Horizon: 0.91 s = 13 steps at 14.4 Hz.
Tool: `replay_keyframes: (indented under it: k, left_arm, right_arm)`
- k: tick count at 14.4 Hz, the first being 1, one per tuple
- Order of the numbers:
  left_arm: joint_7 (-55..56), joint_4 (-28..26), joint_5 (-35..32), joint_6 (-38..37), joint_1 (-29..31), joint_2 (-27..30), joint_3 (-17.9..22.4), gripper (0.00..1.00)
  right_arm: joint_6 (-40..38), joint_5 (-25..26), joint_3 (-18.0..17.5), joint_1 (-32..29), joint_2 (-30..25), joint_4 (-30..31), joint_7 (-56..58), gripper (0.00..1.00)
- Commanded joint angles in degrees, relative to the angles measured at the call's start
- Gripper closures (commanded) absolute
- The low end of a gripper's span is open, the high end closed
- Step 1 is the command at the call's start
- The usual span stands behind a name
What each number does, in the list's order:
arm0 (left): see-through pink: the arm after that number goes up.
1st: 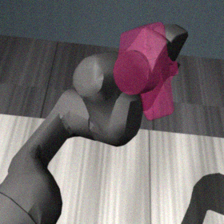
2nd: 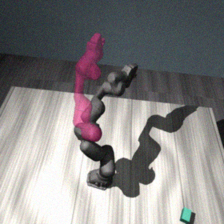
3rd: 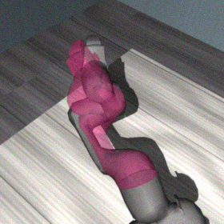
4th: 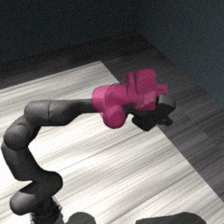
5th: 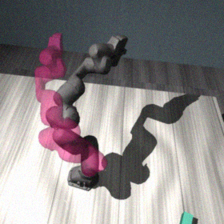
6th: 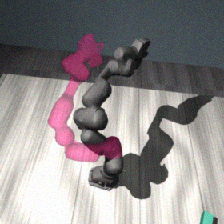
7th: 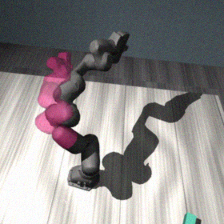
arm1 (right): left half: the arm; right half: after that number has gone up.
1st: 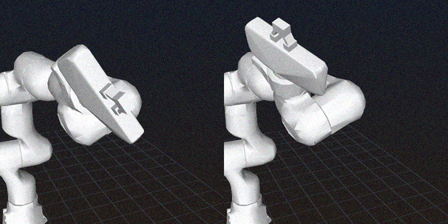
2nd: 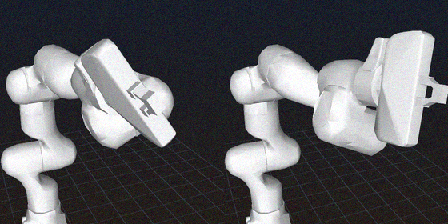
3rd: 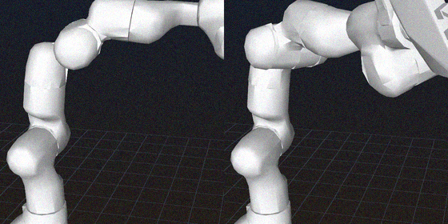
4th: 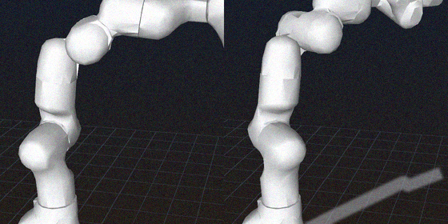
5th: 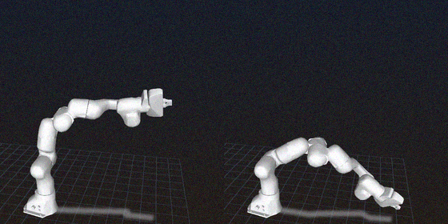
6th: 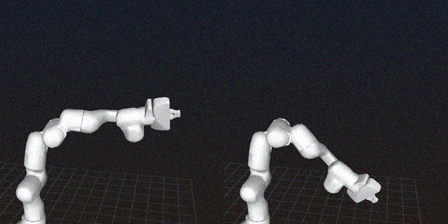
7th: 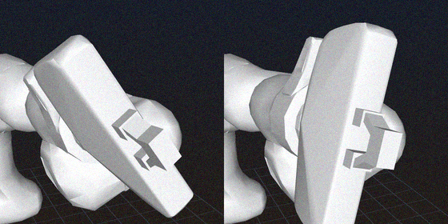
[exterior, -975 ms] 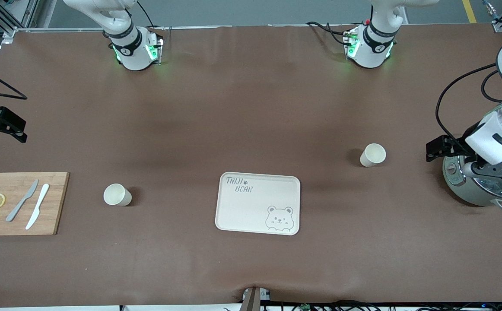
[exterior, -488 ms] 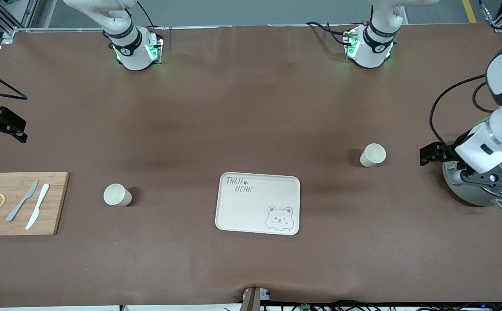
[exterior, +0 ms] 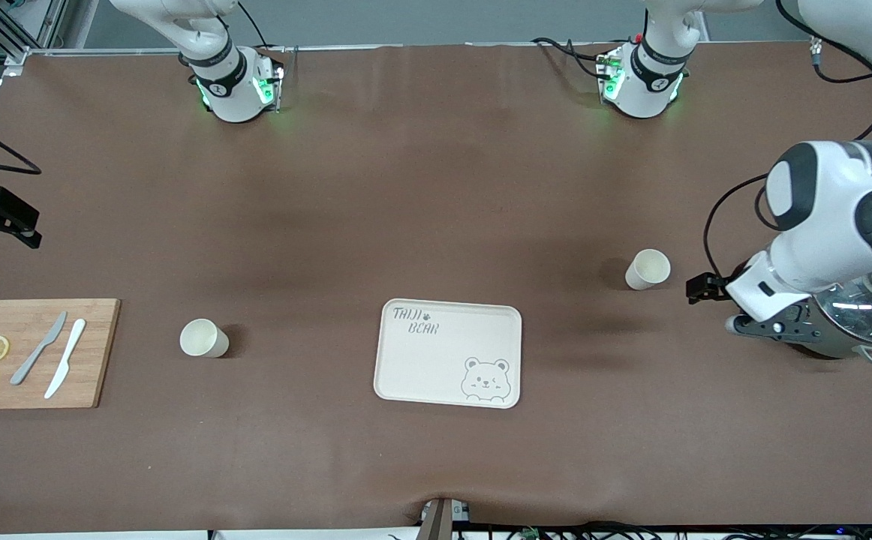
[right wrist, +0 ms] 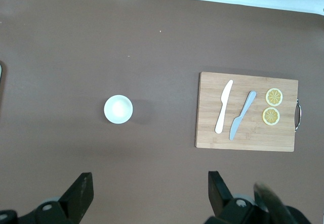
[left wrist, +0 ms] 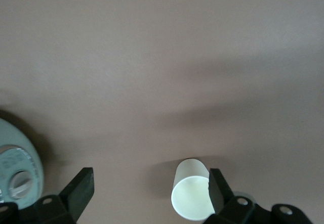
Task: Place white IKEA cup upright on tray with both arms
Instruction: 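Reach the left gripper down around the white cup beside it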
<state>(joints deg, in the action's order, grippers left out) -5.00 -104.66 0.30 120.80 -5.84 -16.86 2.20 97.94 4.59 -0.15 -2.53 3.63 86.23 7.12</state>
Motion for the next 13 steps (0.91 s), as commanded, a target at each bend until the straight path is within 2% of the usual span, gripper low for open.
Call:
replay_keyframes:
  k: [1, 3, 7, 13]
  left_arm:
    - [2.08, -7.12, 1.02, 7.05, -0.48, 1.39, -0.18, 0.00]
    - [2.80, -11.59, 1.02, 13.98, -0.58, 1.21, -0.35, 0.00]
    - [4.29, -19.86, 1.11, 22.87, -1.01, 1.74, -0.88, 0.00]
    - [9.83, -26.99, 0.93, 28.43, -1.10, 3.85, -3.78, 0.00]
  right_arm:
    - [-0.65, -0.29, -0.47, -0.63, 0.58, -0.97, -0.01, 0.00]
    - [-0.03, -0.29, -0.47, -0.89, 1.02, -1.06, -0.01, 0.00]
    - [-0.47, -0.29, -0.47, -0.89, 1.11, -1.06, -0.01, 0.00]
    - [0.05, -0.37, -0.47, -1.07, 1.11, -1.15, -0.01, 0.00]
